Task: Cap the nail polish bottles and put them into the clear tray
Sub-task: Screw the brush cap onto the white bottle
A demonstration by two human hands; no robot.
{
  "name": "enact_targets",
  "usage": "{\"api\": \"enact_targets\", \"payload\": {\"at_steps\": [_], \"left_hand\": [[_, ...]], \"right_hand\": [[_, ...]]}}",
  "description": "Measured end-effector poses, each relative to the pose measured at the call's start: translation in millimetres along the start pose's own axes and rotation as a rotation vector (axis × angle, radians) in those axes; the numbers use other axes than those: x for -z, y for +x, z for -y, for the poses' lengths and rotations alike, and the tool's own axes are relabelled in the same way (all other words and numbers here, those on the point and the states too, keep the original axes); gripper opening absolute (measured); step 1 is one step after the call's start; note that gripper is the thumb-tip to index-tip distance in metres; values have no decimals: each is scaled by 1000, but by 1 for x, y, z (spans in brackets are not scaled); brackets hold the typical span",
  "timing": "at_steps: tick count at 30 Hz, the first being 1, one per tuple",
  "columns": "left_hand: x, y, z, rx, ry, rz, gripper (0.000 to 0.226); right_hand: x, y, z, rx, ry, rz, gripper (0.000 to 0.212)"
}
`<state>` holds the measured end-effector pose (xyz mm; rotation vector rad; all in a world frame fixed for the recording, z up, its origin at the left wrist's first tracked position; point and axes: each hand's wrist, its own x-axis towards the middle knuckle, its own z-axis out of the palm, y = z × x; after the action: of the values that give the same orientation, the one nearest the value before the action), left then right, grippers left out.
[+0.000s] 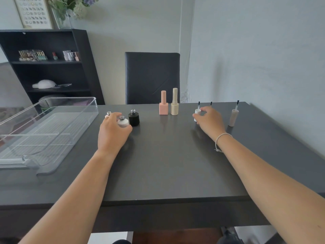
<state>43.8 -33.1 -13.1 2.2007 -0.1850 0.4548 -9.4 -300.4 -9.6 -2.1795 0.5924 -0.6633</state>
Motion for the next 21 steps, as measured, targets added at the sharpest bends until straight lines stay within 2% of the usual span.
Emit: {"api": "enact_targets", "payload": {"at_steps": [6, 12, 18, 21], "left_hand": [[-3, 1, 1, 18, -73, -13, 31], [-5, -1, -8, -143, -89, -13, 31], [-12, -10, -24, -236, -296, 139, 27], [-16, -14, -27, -272, -326, 206, 30]], "right_hand": [[-3, 2, 0, 3, 9, -14, 27], [-7, -12, 10, 123, 49, 11, 24], [-14, -35, 29, 272, 131, 130, 15], [-16, -47, 37, 351, 176, 225, 8]]}}
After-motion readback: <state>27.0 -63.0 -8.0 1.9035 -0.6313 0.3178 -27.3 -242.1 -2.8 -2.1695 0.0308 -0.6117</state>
